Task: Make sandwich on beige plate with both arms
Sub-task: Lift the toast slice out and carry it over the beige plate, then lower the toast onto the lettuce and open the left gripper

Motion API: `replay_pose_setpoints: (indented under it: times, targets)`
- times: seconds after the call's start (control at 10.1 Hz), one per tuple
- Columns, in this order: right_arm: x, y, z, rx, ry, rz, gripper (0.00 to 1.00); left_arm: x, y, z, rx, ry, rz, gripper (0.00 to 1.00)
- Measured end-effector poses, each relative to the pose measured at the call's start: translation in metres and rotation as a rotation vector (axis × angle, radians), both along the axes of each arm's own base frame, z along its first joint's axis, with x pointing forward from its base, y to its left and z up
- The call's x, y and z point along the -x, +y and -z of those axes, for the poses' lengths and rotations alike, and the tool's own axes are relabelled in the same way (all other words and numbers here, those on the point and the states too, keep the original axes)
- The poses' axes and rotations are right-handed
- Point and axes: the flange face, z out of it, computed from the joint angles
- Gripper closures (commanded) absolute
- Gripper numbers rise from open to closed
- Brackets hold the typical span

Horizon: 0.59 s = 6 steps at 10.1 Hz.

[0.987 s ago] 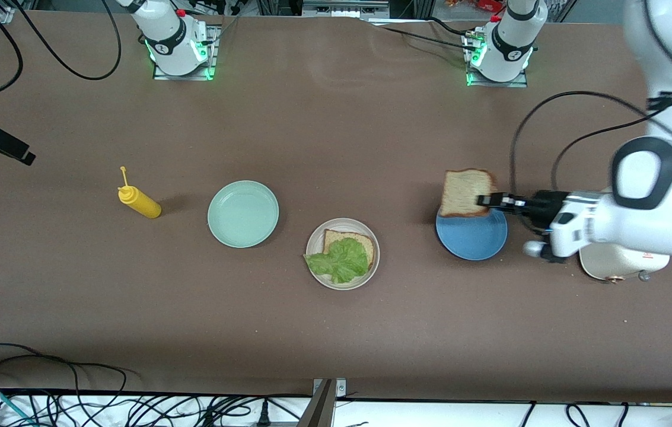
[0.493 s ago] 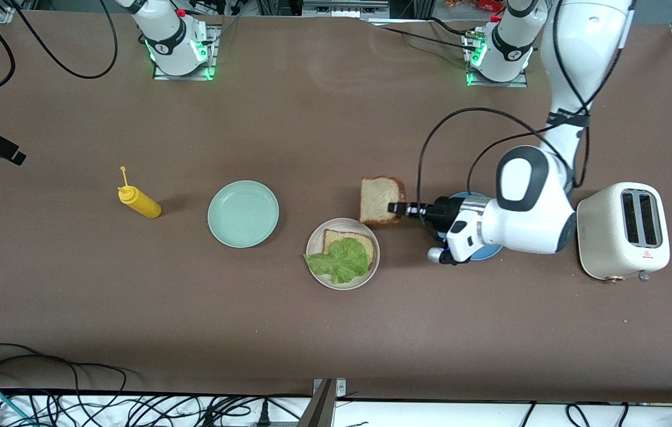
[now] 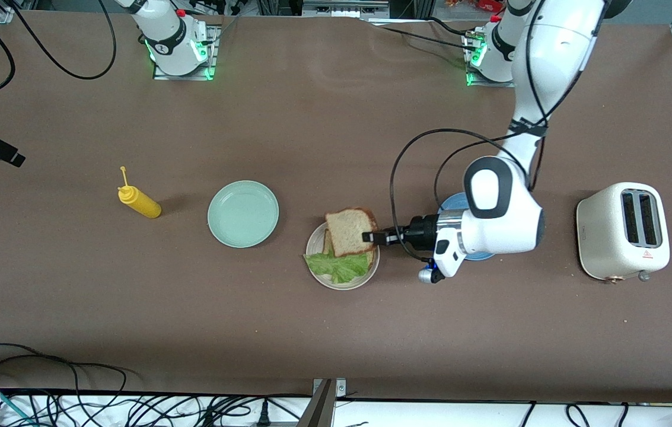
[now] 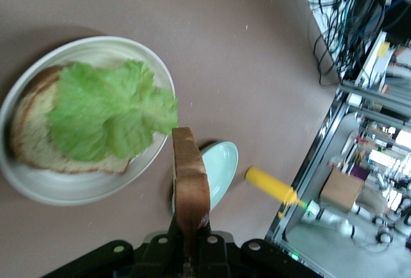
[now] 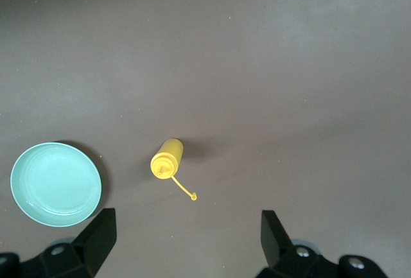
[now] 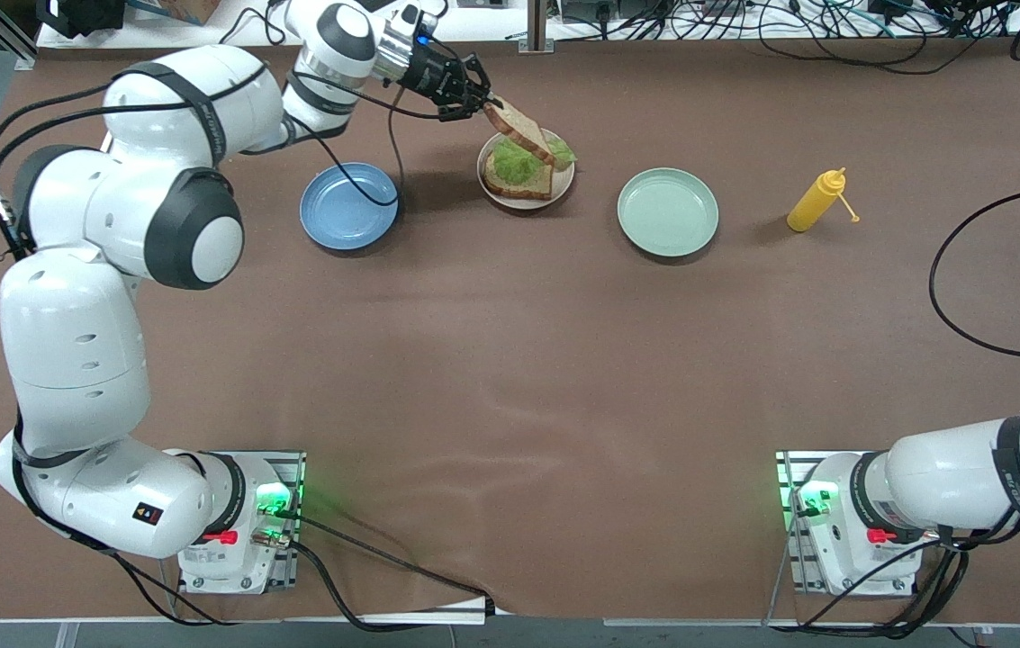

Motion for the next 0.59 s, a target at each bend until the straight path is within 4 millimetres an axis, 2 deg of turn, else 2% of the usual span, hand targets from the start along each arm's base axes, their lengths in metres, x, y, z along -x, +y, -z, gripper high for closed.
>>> replay_pose_setpoints:
  times: [0.2, 0.49, 0.59]
  targets:
    - [-0.001, 0.0, 0.001, 0.0, -0.002, 0.0, 0.0, 0.002, -0.023, 0.017, -0.027, -0.021, -0.061, 1.0]
    - [-0.007, 0.0, 0.0, 0.006, -0.041, -0.001, 0.0, 0.002, -0.024, 0.033, -0.049, -0.02, -0.086, 0.98]
    - [-0.012, -0.001, 0.003, 0.009, -0.057, -0.002, 0.0, 0.001, -0.021, 0.037, -0.054, -0.016, -0.089, 0.31]
